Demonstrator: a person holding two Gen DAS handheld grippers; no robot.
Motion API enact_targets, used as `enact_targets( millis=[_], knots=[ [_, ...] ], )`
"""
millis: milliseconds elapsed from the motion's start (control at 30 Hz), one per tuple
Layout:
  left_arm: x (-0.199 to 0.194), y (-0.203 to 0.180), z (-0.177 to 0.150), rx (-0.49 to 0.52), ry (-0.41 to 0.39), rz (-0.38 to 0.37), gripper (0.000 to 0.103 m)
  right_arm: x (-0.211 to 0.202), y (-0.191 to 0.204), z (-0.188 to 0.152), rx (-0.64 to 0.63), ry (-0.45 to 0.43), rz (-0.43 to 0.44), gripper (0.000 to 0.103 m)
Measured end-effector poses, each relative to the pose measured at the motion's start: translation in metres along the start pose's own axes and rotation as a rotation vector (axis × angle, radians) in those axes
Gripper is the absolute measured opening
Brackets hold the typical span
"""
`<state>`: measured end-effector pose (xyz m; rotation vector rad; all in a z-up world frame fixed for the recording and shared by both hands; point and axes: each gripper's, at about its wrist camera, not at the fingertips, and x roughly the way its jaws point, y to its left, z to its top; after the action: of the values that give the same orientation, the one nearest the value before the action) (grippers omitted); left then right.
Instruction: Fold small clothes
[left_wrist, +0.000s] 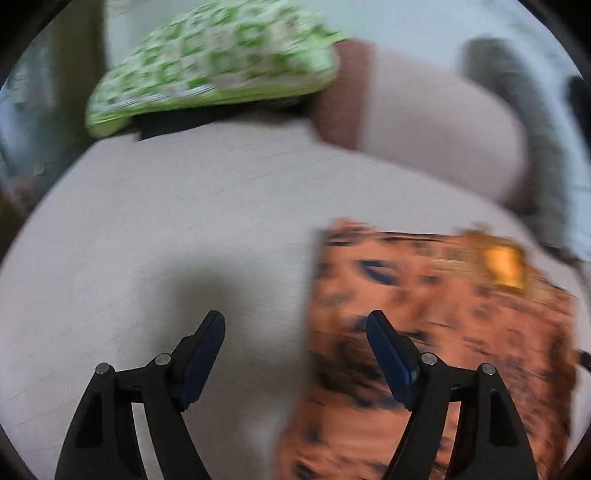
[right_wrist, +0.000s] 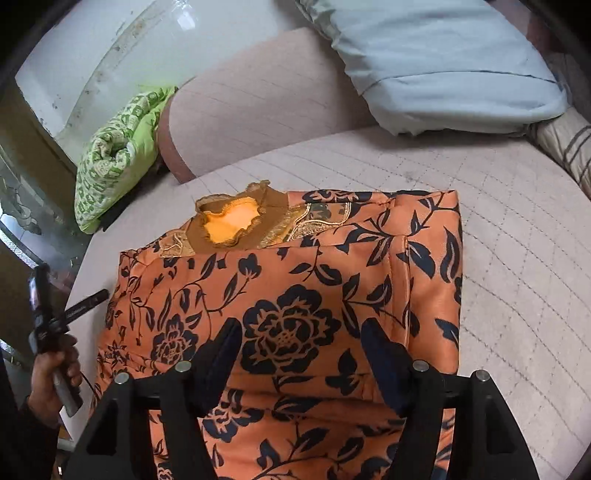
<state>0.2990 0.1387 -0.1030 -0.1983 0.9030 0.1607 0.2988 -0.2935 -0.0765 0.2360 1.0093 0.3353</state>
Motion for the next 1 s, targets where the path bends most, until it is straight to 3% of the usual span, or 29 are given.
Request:
enact_targets(
  millis=[67,133,267,333,367,400,433,467,567,700,767,867,1000],
  knots=[
    [-0.001,-0.024,-0.008,0.095,0.019,-0.068,0.081,0.007,-0.008,-0.005,0.028,0.036,0.005,0.071],
    [0.029,-0.045,-0.021,0.227,0.119,0.085,0.085,0.026,-0.025,-0.011,0.097,0.107,0.002,0.072],
    [0.029,-0.043,-0.023,0.176,0.122,0.111,0.088,0.006,-0.019,-0.005,0.121,0.069,0.008,0.071],
    [0.014,-0.045,-0.02,0.156,0.064,0.094,0.087,-0.015,-0.008,-0.003,0.061,-0.001,0.03,0.072],
    [0.011,-0.043,-0.016,0.152,0.027,0.081,0.087,-0.017,-0.01,-0.004,0.06,-0.008,0.025,0.078],
    [0.015,-0.046,-0.018,0.167,0.02,0.113,0.087,-0.013,-0.013,-0.005,0.07,0.008,0.007,0.082],
    [0.036,-0.05,-0.021,0.204,0.099,0.177,0.09,0.001,-0.026,-0.009,0.1,0.062,-0.04,0.082],
    [0.047,-0.048,-0.024,0.199,0.156,0.17,0.09,0.018,-0.039,-0.014,0.142,0.128,-0.054,0.082],
    [0.016,-0.031,-0.015,0.084,0.101,0.063,0.089,0.001,-0.033,-0.012,0.135,0.085,-0.033,0.081],
    [-0.066,-0.013,-0.023,0.061,-0.053,-0.061,0.089,-0.076,-0.018,-0.019,0.092,-0.063,0.034,0.081],
    [-0.118,-0.004,-0.045,0.049,-0.13,-0.088,0.089,-0.128,-0.018,-0.039,0.094,-0.139,0.064,0.081],
    [-0.178,0.017,-0.087,0.011,-0.154,-0.136,0.089,-0.201,-0.013,-0.083,0.034,-0.192,0.101,0.081],
    [-0.218,0.042,-0.153,-0.068,-0.122,-0.147,0.089,-0.254,-0.023,-0.156,0.035,-0.112,0.103,0.081]
  ],
)
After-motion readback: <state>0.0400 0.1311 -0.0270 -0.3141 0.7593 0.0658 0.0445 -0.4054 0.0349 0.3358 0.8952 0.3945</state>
